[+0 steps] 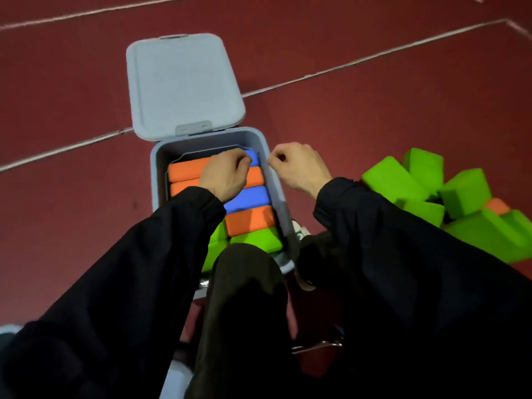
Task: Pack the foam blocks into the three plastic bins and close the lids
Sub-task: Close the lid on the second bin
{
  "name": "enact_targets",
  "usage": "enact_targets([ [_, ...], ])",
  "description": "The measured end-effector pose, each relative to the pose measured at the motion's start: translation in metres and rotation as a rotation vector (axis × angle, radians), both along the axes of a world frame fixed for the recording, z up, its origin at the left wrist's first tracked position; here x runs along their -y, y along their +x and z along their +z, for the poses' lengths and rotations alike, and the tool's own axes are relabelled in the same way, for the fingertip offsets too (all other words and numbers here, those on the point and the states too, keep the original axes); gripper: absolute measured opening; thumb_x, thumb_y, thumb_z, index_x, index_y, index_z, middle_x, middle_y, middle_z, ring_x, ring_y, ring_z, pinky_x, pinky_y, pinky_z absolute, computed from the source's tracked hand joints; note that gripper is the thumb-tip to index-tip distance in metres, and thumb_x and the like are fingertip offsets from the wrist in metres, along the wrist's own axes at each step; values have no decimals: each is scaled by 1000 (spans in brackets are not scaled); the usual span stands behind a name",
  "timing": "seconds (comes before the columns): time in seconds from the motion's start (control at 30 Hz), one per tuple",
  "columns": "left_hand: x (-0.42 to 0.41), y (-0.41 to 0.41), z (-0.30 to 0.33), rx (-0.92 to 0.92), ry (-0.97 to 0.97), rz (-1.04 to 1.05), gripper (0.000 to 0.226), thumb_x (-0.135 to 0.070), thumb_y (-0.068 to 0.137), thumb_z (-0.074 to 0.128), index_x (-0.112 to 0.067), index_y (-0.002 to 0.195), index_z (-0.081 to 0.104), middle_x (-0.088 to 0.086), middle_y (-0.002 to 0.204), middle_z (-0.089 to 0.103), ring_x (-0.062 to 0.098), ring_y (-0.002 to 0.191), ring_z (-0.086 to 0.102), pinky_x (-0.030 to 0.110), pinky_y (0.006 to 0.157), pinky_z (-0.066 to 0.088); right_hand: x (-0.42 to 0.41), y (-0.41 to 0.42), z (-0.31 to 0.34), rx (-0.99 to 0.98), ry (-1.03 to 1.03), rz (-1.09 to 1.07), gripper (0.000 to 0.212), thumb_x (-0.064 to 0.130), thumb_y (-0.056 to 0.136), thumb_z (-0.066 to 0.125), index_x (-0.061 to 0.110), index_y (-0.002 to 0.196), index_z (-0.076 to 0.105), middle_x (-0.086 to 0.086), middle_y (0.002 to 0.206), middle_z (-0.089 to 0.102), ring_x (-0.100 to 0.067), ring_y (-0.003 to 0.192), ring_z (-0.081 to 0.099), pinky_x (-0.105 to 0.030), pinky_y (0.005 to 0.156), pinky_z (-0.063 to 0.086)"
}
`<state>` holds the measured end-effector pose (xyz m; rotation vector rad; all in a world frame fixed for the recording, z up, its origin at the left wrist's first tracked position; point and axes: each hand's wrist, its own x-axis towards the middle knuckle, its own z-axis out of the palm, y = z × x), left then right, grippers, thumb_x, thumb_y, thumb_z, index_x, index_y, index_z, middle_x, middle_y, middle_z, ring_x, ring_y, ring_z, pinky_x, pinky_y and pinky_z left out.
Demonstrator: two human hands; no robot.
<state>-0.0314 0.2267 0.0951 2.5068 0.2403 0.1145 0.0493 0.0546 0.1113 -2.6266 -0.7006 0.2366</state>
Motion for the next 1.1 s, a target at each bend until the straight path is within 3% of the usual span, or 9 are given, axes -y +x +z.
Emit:
enact_targets([
  [0.17, 50, 20, 33, -11, 24, -132, 21, -26, 100, 48, -17, 92, 66, 3, 75, 62, 36, 85, 62, 36, 66, 38, 50, -6, 37, 29, 36, -59, 26, 44, 93, 52, 29, 99, 72, -1, 98, 75, -36, 100, 64, -42, 78, 51],
  [0.33, 166, 46, 76, 21, 20, -403, 26, -31, 98, 48, -19, 104, 69, 3, 99, 74, 31, 96, 65, 41, 82, 51, 182, -22, 69, 99, 71, -322, 29, 46, 89, 50, 30, 97, 73, 2, 95, 76, -31, 98, 67, -43, 80, 53],
  [0.53, 325, 47, 98, 82, 3, -629, 29, -37, 93, 49, -19, 101, 70, 4, 102, 75, 32, 101, 67, 42, 86, 53, 351, -67, 73, 94, 65, -573, 23, 38, 93, 56, 21, 83, 68, -1, 84, 73, -28, 85, 67, -41, 72, 50],
  [0.7, 453, 33, 84, 66, 3, -787, 23, -29, 98, 54, -16, 105, 71, 7, 104, 74, 30, 100, 66, 39, 83, 51, 471, -111, 58, 46, 34, -743, 25, 38, 94, 56, 19, 93, 73, -2, 89, 74, -26, 88, 66, -41, 75, 51],
  [0.8, 518, 22, 67, 8, 0, -906, 24, -30, 96, 53, -17, 106, 70, 7, 104, 74, 31, 99, 66, 42, 84, 52, 526, -137, 39, -1, 58, -881, 26, 39, 92, 55, 19, 89, 71, -2, 84, 72, -30, 86, 65, -44, 74, 52],
  [1.0, 612, -3, 11, -134, 54, -1108, 30, -31, 97, 54, -14, 119, 66, 5, 117, 71, 26, 102, 66, 34, 85, 50, 590, -188, -31, -156, 173, -1116, 26, 37, 88, 52, 21, 87, 71, 0, 89, 74, -27, 86, 65, -43, 80, 54],
  [1.1, 648, -15, -31, -199, 179, -1201, 33, -34, 96, 51, -18, 123, 63, 6, 122, 67, 29, 108, 64, 38, 89, 50, 601, -211, -80, -251, 223, -1221, 28, 35, 92, 51, 17, 86, 72, -2, 87, 73, -28, 83, 64, -44, 78, 54],
])
